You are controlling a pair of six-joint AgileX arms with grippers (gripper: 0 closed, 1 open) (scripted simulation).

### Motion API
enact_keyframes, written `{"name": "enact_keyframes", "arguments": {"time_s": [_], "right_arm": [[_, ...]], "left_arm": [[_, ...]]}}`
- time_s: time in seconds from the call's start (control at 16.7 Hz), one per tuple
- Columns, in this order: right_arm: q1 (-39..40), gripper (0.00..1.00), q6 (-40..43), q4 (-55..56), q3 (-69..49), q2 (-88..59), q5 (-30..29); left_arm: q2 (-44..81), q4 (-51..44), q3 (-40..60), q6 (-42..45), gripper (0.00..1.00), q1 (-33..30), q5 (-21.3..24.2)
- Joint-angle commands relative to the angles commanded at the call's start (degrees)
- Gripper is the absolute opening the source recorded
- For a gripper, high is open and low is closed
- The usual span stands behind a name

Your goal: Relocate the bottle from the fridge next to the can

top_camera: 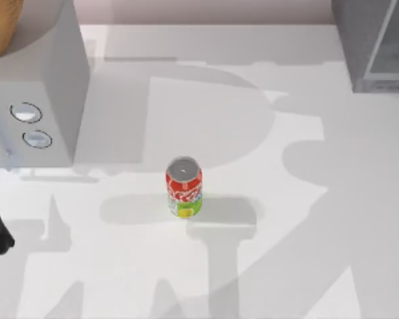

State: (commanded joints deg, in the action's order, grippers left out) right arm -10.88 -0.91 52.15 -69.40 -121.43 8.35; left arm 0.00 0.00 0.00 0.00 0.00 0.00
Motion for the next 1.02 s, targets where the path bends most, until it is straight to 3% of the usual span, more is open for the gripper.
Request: {"name": "enact_keyframes", "arguments": {"time_s": [0.36, 0.78, 1.02], "right_arm": [[-0.74, 0.00, -0.10, 1.60, 4.27, 2.77, 0.48], [-3.33, 0.00, -0.18, 8.92, 28.17, 17.44, 3.62], [-4.36, 0.00, -0.21, 11.81, 35.10, 23.04, 4.74]], "left_arm": [[0.00, 0.00, 0.00, 0.00, 1.00, 0.00, 0.00], [0.00, 0.00, 0.00, 0.00, 1.00, 0.00, 0.00], [0.00, 0.00, 0.00, 0.00, 1.00, 0.00, 0.00]]}}
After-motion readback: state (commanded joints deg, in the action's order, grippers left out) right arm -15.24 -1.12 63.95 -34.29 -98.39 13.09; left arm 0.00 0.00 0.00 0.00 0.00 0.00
